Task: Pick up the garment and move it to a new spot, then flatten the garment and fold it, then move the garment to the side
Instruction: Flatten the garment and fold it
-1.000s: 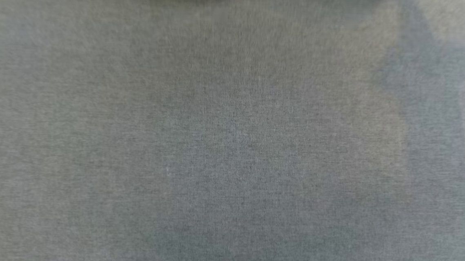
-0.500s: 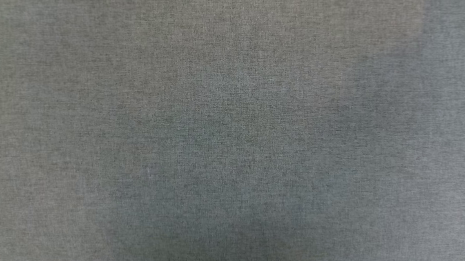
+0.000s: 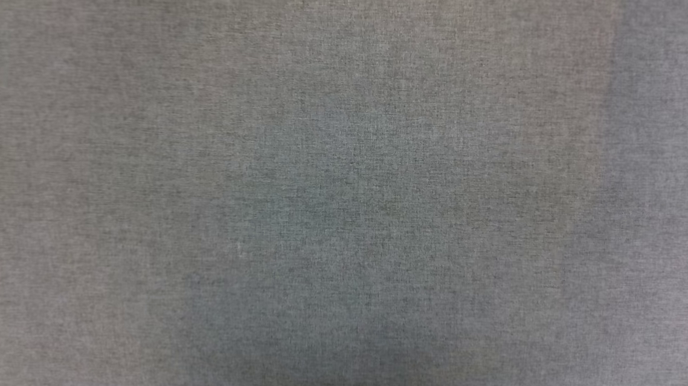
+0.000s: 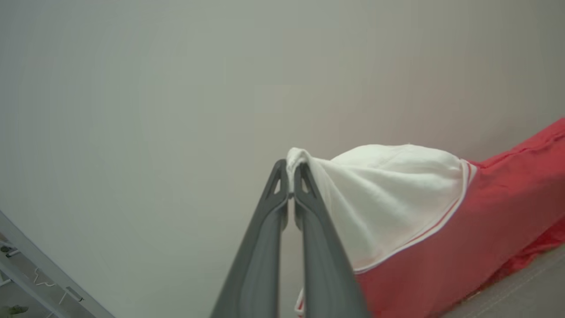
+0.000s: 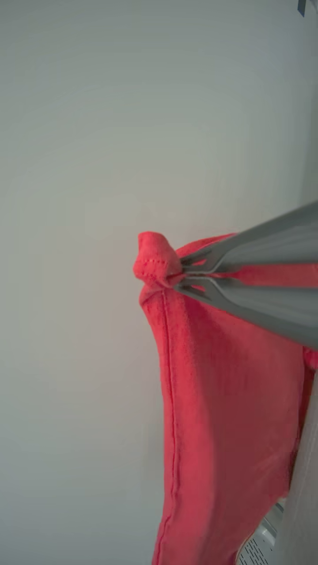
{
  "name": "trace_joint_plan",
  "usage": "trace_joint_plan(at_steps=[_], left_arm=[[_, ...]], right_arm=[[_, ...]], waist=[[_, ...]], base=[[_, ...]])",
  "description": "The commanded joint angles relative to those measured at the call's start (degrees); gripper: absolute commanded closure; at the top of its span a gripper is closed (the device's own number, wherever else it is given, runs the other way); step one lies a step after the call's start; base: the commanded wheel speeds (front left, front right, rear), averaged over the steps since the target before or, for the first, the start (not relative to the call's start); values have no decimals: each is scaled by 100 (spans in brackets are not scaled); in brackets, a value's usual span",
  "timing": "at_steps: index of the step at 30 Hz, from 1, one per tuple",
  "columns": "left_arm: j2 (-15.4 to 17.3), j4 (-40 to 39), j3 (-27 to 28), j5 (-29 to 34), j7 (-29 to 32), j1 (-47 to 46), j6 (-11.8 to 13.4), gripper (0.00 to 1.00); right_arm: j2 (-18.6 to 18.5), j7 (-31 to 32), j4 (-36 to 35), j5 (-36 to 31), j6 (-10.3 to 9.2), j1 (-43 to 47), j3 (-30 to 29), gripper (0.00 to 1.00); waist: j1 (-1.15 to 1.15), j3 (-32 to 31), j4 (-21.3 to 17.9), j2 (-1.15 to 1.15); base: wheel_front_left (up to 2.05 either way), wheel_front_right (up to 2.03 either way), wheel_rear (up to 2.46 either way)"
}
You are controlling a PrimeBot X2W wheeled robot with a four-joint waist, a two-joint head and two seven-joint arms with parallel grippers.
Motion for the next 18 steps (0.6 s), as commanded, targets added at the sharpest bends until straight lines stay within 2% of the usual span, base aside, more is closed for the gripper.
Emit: trace_joint_plan(at_steps=[1, 8, 14, 18], left_arm=[[-57, -112, -40, -94, -50, 428, -8, 100], [-54, -875, -42, -287, -62, 2277, 104, 100], [195, -1560, 4, -512, -63, 4149, 443, 100], [449, -2123, 19, -779, -32, 5355, 699, 100]], right_arm=[[3, -68, -2, 141, -10, 308, 99, 100], [-136, -127, -263, 777, -10, 1671, 605, 100], [-362, -109, -809, 1574, -10, 3058, 1347, 100], [-673, -10, -1188, 2170, -10, 3896, 1717, 100]], waist=[[-1, -283, 121, 0], [-1, -976, 215, 0], [-1, -1651, 286, 0], [-1, -2041, 387, 0]], base=[[0, 0, 0], [0, 0, 0], [0, 0, 0], [0, 0, 0]])
